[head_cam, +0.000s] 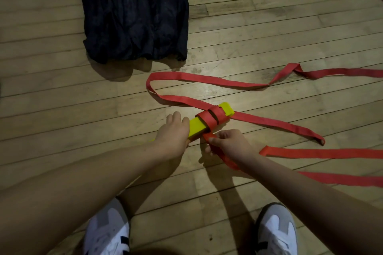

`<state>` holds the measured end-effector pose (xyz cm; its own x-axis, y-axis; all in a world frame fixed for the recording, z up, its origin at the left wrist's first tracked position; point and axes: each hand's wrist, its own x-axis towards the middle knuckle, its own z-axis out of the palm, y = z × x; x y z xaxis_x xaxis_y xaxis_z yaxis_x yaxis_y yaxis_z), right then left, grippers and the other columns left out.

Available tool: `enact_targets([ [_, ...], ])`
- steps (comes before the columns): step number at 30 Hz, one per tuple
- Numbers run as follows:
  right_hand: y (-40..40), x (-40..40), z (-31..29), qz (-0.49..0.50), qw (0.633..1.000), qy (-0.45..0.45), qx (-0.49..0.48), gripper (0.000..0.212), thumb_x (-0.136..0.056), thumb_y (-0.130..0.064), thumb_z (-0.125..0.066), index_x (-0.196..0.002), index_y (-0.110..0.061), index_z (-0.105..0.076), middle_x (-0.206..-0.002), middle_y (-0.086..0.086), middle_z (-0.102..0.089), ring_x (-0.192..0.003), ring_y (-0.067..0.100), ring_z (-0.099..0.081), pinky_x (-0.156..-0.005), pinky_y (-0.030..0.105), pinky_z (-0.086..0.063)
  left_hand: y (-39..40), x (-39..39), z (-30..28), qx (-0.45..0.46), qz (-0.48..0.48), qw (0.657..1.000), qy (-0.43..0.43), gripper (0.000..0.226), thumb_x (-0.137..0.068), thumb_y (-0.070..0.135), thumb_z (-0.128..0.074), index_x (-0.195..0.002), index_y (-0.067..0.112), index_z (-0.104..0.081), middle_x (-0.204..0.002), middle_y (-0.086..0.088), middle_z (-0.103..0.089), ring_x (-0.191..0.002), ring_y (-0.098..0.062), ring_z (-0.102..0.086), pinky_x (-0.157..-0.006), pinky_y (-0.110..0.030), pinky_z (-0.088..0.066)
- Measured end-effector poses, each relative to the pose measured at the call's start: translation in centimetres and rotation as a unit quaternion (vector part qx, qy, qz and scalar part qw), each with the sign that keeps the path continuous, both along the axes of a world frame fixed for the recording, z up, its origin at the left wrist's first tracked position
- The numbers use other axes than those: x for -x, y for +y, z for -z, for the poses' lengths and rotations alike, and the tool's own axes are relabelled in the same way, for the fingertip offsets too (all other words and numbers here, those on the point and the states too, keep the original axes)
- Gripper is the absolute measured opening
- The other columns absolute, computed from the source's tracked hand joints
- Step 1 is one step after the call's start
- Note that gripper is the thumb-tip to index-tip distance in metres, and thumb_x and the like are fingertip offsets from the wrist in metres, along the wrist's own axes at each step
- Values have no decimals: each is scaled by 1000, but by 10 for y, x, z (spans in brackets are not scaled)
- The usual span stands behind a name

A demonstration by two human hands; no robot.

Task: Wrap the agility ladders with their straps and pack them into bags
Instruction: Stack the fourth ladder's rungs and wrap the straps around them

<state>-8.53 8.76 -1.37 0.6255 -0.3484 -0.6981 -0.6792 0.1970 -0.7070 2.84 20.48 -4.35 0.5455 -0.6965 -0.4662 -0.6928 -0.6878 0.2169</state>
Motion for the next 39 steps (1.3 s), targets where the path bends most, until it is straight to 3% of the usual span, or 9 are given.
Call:
enact_targets([
  [6, -5, -3, 3, -1, 1000, -4, 25, 22, -94, 1, -52, -73, -1, -58, -77, 22, -67, -57, 18, -57, -57, 21, -49, -11, -12, 0, 2, 55, 996, -71, 49, -86, 18, -63, -127, 12, -38, -123, -11, -36, -113, -29, -38, -70, -36, -40],
  [10, -8, -11, 4, 16, 999, -7, 27, 18, -96, -3, -52, -80, 2, -60, -72, 13, -69, -56, 13, -60, -57, 18, -49, -27, -30, -4, -9, 105, 987, -118, 56, -82, 12, -64, -131, 10, -36, -129, -14, -35, -119, -33, -37, -72, -37, -45],
  [13, -11, -15, 2, 27, 999, -15, 17, 16, -96, -8, -54, -85, -1, -64, -75, 10, -72, -60, 11, -62, -58, 19, -47, -33, -44, -4, -7, 116, 980, -161, 45, -88, 7, -53, -130, 9, -37, -127, -15, -37, -117, -33, -39, -72, -37, -44],
  [16, -12, -16, 0, 46, 998, -31, 5, 16, -95, -7, -55, -88, 3, -65, -75, 9, -70, -61, 11, -61, -57, 15, -47, -31, -54, 2, -15, 113, 973, -200, 37, -93, 11, -48, -129, 5, -41, -124, -15, -43, -114, -31, -43, -85, -37, -44],
  [21, -13, -12, 3, 52, 998, -23, 1, 16, -95, -5, -54, -85, 2, -65, -79, 15, -70, -65, 16, -60, -61, 19, -50, -12, -40, 11, 25, 114, 978, -171, 74, -91, 52, -51, -143, 4, -30, -137, -13, -36, -123, -29, -36, -102, -38, -32],
  [26, -7, -8, 4, 46, 999, -10, 3, 16, -94, -3, -55, -91, 9, -64, -78, 16, -69, -62, 17, -60, -59, 18, -51, 1, -22, 11, 19, 123, 977, -170, 67, -98, 40, -35, -150, 3, -15, -145, -17, -30, -128, -32, -34, -108, -41, -28],
  [29, -2, -3, 6, 34, 999, 7, 11, 20, -94, -7, -57, -95, 12, -64, -79, 15, -71, -62, 15, -61, -61, 22, -50, 5, -16, 7, -13, 157, 970, -187, 62, -98, 34, -39, -149, 4, -19, -137, -15, -43, -121, -32, -45, -103, -40, -36],
  [32, 6, 4, 10, 29, 999, 22, 11, 22, -93, -7, -58, -94, 15, -63, -72, 11, -69, -55, 11, -60, -54, 18, -47, 8, -9, -4, -5, 196, 956, -218, 45, -85, 21, -62, -125, 5, -48, -107, -11, -59, -94, -30, -60, -76, -35, -47],
  [39, 8, 9, 8, 16, 1000, 19, 19, 18, -93, -10, -60, -83, 4, -67, -69, 9, -70, -57, 12, -61, -54, 18, -47, -7, -25, -6, -48, 167, 962, -211, 40, -89, 14, -53, -126, 10, -39, -120, -9, -54, -107, -28, -56, -78, -36, -46],
])
